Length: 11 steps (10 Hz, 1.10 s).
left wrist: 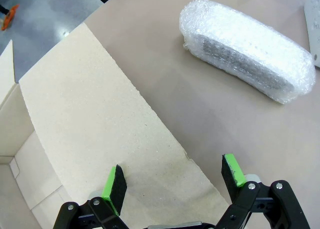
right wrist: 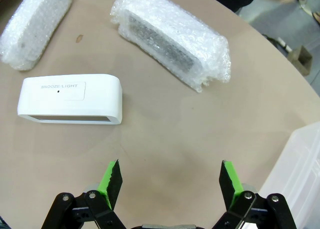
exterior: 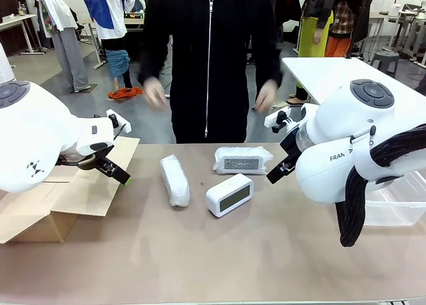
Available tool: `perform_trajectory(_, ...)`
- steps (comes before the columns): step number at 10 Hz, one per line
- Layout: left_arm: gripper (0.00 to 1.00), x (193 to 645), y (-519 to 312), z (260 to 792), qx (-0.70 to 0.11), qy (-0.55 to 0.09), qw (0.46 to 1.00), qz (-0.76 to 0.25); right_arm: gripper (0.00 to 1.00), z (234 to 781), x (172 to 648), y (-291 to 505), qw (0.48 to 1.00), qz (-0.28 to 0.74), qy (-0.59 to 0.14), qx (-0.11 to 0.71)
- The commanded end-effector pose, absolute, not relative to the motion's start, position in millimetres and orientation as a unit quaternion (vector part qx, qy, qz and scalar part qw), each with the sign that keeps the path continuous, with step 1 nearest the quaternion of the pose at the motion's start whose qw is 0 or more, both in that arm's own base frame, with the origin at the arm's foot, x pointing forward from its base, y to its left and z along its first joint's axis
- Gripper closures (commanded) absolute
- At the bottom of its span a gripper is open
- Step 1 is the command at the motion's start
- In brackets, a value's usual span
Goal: Separate and place wrapped and unwrapped clocks.
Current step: Pick up the Digital clock indicated by the person.
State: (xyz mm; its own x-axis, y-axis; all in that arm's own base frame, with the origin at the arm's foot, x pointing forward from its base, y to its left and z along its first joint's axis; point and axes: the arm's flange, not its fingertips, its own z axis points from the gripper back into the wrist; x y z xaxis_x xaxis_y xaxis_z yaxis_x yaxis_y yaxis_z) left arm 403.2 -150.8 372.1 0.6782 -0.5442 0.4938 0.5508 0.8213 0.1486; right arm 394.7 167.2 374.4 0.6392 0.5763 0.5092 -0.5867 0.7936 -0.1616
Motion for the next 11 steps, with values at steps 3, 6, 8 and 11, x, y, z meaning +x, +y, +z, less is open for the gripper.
perform_trajectory(3,0.00,403,-150,372,-0.007,-0.268,0.916,-0.298,0.00,374,395,167,0.905,0.321,-0.278,0.010)
perform_trajectory(6,0.00,403,-151,372,-0.006,-0.268,0.916,-0.299,0.00,374,395,167,0.905,0.321,-0.278,0.009)
perform_trajectory(8,0.00,386,-138,398,0.005,-0.291,0.907,-0.303,0.00,395,380,160,0.903,0.326,-0.281,-0.004)
perform_trajectory(11,0.00,352,-124,442,0.003,-0.315,0.886,-0.340,0.00,431,353,153,0.890,0.347,-0.295,-0.003)
